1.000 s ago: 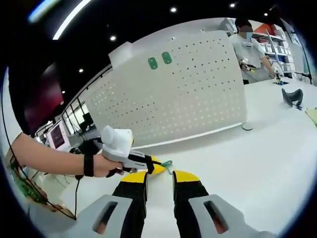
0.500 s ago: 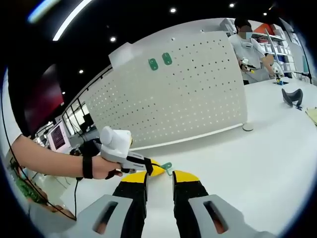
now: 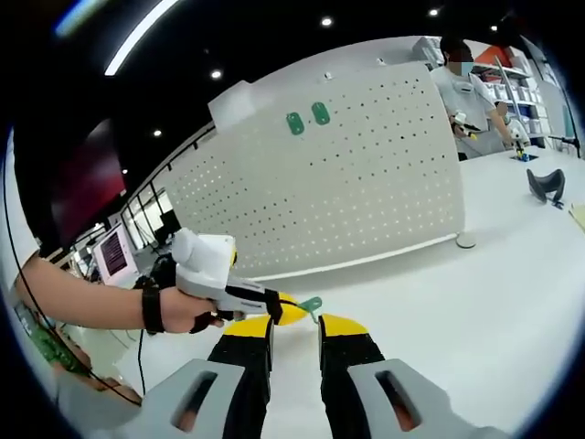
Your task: Insert the hook assembly into the mounting plate slot until the hook locks in place.
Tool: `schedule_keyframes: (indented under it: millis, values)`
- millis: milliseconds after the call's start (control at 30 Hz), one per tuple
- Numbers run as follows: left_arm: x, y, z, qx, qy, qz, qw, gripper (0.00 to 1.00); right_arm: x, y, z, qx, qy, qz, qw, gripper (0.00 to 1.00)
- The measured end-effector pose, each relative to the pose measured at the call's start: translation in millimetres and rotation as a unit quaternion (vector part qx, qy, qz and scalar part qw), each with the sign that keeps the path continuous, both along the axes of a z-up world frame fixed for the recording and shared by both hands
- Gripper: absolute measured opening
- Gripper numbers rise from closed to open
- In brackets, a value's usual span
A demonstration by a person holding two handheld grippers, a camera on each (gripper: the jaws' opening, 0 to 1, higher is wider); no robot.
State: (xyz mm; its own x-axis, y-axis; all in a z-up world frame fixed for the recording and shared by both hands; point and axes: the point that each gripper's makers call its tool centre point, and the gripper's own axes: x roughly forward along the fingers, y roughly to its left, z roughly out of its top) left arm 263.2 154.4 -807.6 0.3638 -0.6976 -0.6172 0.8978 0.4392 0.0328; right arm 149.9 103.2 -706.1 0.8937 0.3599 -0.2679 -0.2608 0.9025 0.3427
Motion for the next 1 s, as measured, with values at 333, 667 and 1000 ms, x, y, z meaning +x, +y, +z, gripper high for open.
schedule_keyframes:
  millis: [333,667,1000]
  values:
    - [-16.0,1,36.6,-0.045,-0.012,0.011,0.9988,0.04,-1,7,9.0,0.000,-0.012,0.009,0.9999,0.19]
    - [-35.2,11,61.9,-0.084,-0.021,0.028,0.9959,0.04,-3,17,15.5,0.002,-0.021,0.019,0.9996,0.19]
    - [-61.3,14,76.4,-0.118,-0.019,0.034,0.9923,0.04,-7,31,19.6,0.005,-0.026,0.034,0.9991,0.19]
